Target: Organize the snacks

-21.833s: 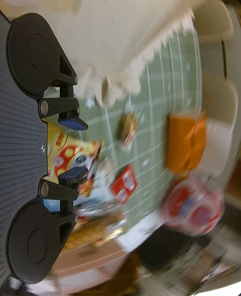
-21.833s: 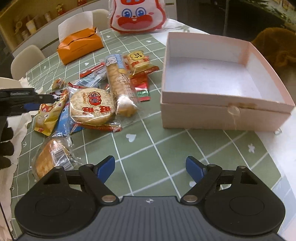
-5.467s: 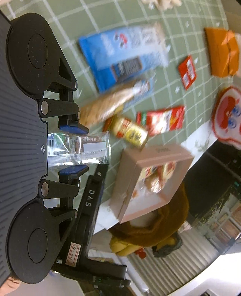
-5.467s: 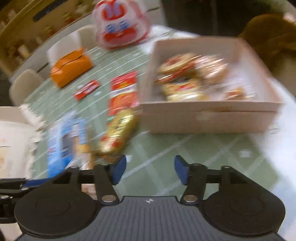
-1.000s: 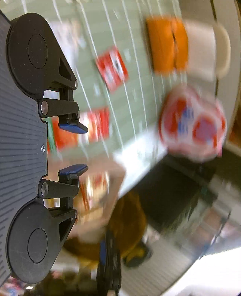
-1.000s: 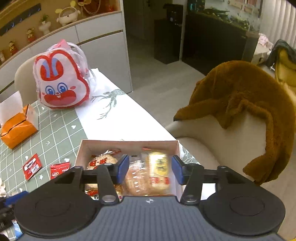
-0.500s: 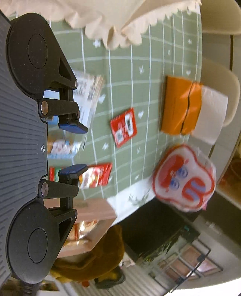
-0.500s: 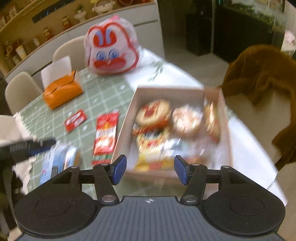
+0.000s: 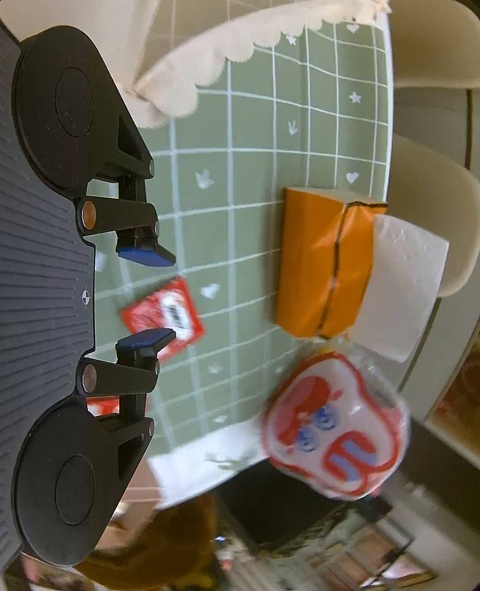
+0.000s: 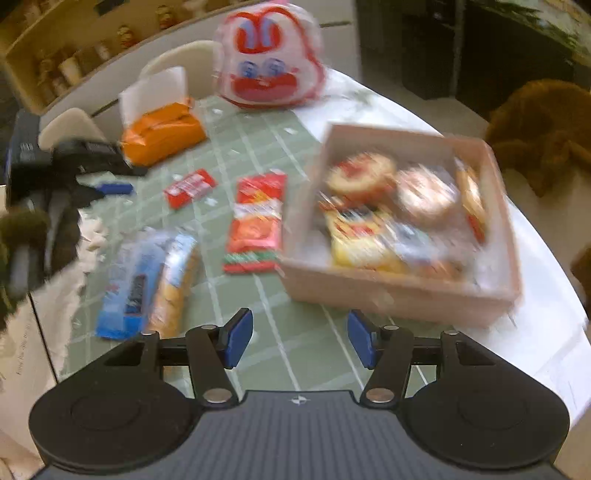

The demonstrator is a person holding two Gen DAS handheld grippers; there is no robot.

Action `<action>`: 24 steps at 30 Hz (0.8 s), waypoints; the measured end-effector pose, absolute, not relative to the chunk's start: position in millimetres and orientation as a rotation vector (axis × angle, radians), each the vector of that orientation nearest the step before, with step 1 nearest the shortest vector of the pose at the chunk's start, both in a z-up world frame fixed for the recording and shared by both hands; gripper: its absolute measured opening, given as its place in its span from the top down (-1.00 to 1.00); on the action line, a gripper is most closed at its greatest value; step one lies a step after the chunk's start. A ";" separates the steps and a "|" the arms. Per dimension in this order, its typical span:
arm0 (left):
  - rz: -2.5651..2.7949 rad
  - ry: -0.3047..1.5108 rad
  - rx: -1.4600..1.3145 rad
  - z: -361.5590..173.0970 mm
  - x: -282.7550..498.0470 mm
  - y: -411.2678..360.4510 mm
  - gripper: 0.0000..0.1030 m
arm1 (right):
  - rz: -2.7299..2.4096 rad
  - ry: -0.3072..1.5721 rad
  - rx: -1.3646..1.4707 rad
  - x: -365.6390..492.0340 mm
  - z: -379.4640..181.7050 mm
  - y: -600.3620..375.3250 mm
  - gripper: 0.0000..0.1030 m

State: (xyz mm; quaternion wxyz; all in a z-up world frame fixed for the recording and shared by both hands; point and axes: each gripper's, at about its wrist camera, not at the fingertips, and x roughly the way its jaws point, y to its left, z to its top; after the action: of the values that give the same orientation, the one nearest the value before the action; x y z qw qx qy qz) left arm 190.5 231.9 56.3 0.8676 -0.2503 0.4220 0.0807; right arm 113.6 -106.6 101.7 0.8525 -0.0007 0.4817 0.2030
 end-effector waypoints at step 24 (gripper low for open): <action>0.115 0.875 -0.549 30.2 83.0 231.9 0.19 | 0.682 1.053 -0.304 284.1 26.9 122.3 -0.23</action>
State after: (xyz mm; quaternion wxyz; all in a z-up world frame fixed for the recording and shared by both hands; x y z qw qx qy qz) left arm 83.0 231.9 30.2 0.8679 -0.2624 0.4181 0.0549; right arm 284.1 122.3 26.9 0.7989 -0.1416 0.4907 0.3177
